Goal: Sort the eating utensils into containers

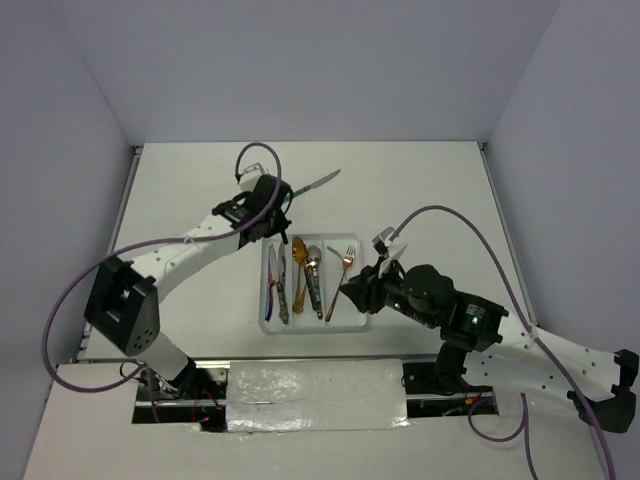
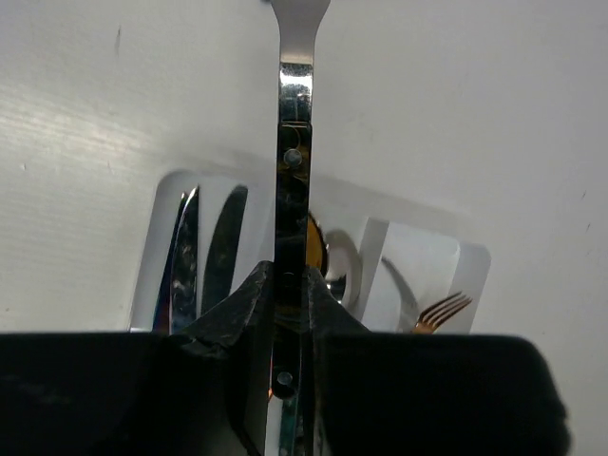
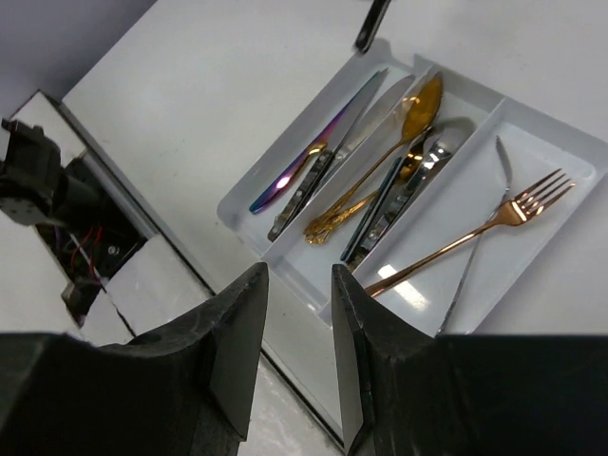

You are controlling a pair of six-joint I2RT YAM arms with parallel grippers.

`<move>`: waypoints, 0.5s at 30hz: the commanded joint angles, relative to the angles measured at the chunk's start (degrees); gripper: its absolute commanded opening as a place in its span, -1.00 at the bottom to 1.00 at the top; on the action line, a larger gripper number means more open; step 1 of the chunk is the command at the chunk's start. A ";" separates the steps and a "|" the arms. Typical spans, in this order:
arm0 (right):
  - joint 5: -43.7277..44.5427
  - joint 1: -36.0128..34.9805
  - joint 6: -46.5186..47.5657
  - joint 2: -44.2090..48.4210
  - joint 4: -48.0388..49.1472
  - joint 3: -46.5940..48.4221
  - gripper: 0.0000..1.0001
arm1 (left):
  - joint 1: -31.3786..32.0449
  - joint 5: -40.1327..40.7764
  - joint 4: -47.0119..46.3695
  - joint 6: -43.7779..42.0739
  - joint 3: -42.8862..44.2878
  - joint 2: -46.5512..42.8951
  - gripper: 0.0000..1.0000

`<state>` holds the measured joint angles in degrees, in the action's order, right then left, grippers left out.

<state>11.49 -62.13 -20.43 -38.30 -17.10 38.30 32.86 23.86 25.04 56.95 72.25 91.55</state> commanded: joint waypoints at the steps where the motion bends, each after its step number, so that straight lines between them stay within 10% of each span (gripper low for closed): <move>1: 6.52 -0.45 -1.54 3.05 0.23 1.07 -0.18 | 3.24 -3.46 -7.01 0.00 -8.84 -5.66 -1.00; 15: 9.43 -0.45 -1.55 10.00 -1.97 1.16 -0.17 | 24.79 1.81 -12.99 1.76 -17.40 -10.25 -1.00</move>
<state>19.33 -62.13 -21.63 -28.53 -19.29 38.30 56.31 23.40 16.53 57.41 54.41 84.03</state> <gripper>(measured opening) 0.413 0.235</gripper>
